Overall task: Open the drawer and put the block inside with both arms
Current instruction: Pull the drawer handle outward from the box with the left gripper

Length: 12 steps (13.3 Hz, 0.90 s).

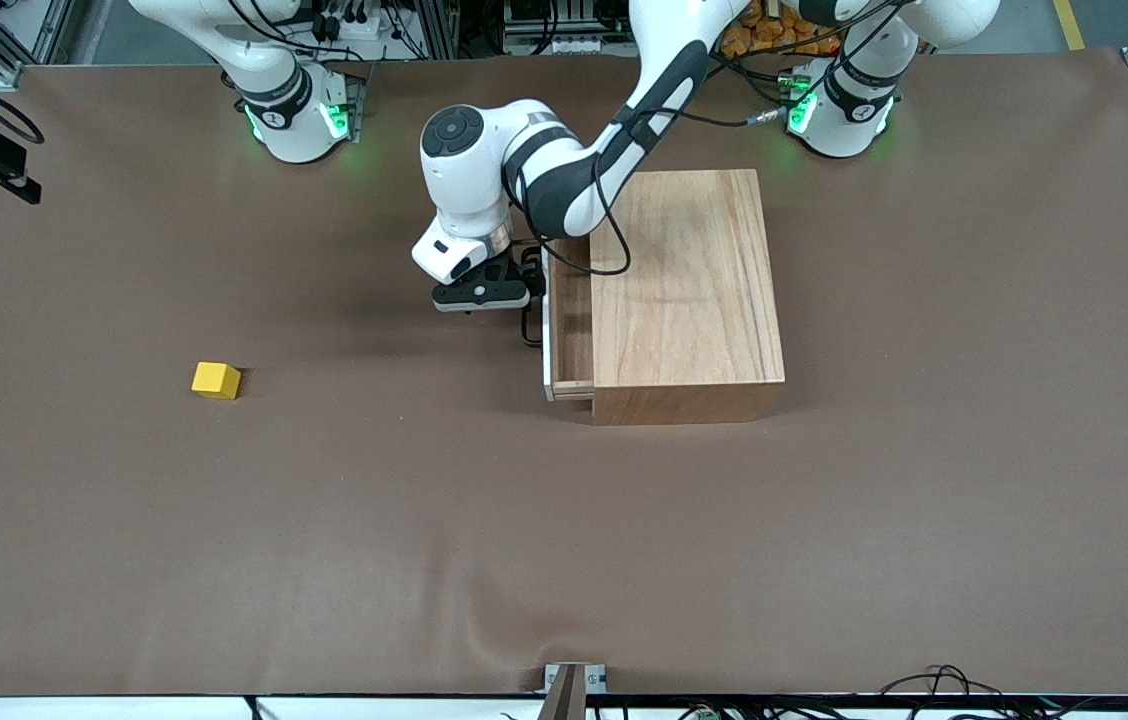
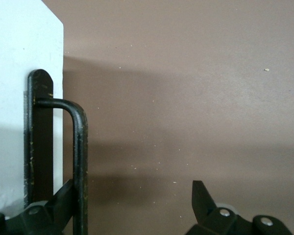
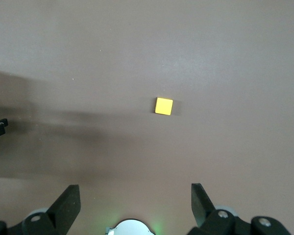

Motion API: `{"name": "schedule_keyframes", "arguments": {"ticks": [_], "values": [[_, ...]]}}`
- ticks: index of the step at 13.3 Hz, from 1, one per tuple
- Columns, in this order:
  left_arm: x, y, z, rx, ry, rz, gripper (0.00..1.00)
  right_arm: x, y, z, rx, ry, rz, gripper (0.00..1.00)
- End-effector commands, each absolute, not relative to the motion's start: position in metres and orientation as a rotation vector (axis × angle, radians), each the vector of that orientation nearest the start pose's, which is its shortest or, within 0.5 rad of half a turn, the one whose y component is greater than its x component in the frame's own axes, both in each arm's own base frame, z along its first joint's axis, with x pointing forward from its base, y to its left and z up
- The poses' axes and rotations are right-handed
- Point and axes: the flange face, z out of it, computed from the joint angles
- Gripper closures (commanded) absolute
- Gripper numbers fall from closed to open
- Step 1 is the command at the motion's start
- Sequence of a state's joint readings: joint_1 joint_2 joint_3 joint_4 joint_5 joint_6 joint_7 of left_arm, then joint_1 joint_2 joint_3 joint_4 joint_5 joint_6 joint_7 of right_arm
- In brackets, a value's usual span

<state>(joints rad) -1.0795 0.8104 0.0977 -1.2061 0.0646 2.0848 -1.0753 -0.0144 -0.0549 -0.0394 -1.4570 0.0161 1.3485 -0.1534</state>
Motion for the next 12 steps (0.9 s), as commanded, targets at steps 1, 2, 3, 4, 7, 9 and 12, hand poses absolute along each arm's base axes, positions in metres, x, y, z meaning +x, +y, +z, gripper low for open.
{"name": "schedule_keyframes", "arguments": {"ticks": [1, 2, 3, 4, 7, 9, 12], "values": [[0.401, -0.662, 0.301, -3.198, -0.052, -0.25, 0.0, 0.507, -0.031, 0.69, -3.115, -0.165, 0.08, 0.0], [0.399, -0.663, 0.301, -3.201, -0.053, -0.243, 0.0, 0.507, -0.032, 0.69, -3.115, -0.162, 0.08, 0.0], [0.399, -0.664, 0.302, -3.21, -0.063, -0.231, 0.0, 0.507, -0.034, 0.69, -3.115, -0.155, 0.08, 0.0], [0.397, -0.665, 0.303, -3.22, -0.075, -0.215, 0.0, 0.506, -0.035, 0.69, -3.115, -0.153, 0.08, 0.0], [0.397, -0.668, 0.308, -3.232, -0.096, -0.218, 0.0, 0.506, -0.036, 0.69, -3.115, -0.155, 0.08, 0.0], [0.395, -0.672, 0.313, -3.244, -0.115, -0.228, 0.0, 0.506, -0.036, 0.69, -3.115, -0.155, 0.08, 0.0], [0.387, -0.679, 0.309, -3.251, -0.127, -0.228, 0.0, 0.506, -0.036, 0.69, -3.115, -0.155, 0.08, 0.0]]}}
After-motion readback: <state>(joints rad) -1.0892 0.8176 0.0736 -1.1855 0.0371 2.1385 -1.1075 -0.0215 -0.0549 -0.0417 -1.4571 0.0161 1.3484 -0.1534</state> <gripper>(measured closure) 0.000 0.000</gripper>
